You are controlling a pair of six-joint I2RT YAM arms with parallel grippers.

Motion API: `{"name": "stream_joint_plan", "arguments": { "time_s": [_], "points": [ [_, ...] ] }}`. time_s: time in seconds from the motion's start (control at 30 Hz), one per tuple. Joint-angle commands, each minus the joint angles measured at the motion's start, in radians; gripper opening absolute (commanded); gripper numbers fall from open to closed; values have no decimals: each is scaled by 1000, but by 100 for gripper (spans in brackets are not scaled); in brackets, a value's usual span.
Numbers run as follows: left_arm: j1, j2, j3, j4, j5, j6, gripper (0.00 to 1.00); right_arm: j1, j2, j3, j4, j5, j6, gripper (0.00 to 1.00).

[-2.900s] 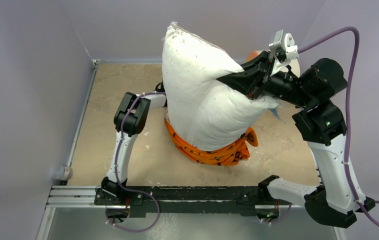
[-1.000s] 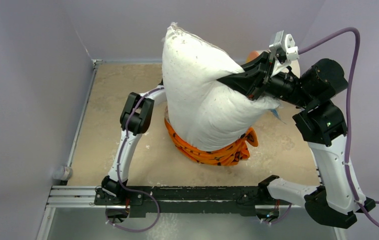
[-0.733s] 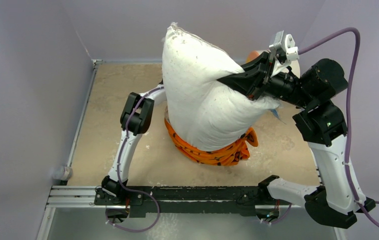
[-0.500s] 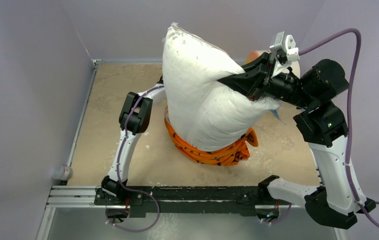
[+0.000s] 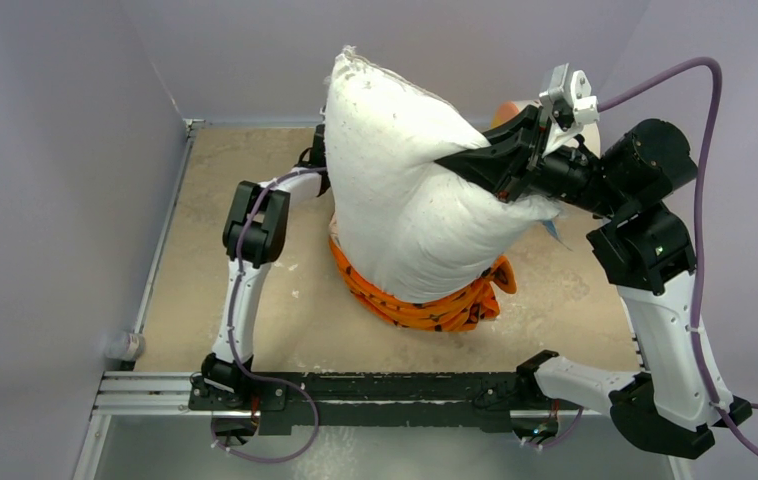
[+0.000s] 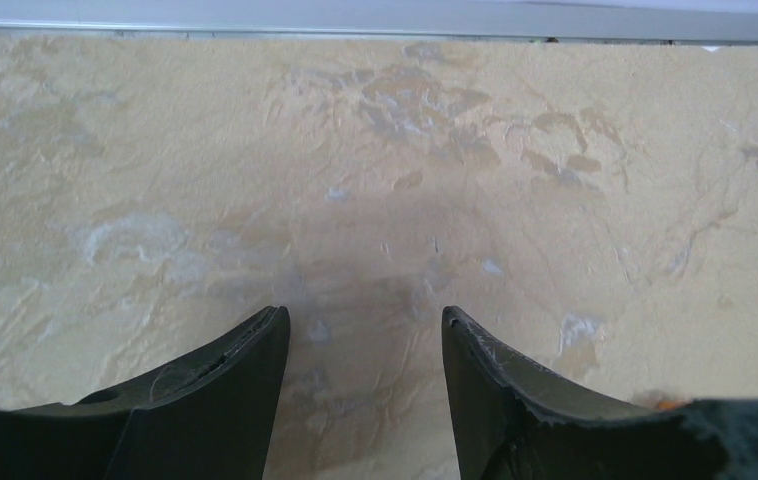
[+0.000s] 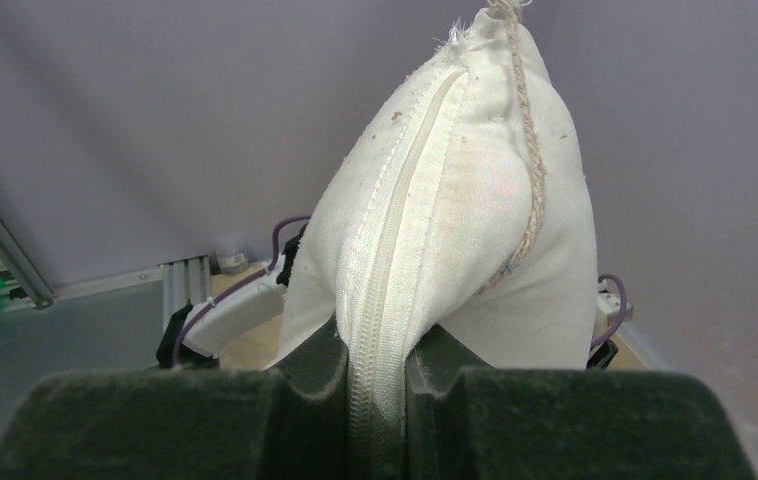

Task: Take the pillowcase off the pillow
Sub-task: Remove the pillow from the pillowcase.

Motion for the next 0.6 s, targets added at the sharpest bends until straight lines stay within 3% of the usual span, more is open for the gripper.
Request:
{"name": "stream_joint_plan", "arguments": {
  "time_s": [0.0, 0.3, 0.57],
  "points": [
    [-9, -39, -109, -95, 17, -50, 57, 3, -16, 5, 103, -4, -16, 0],
    [-36, -56, -121, -15, 112, -74, 57, 2, -11, 5, 101, 0, -8, 0],
    [-86, 44, -10, -102, 117, -31, 58, 3, -4, 17, 94, -1, -5, 0]
  ]
}}
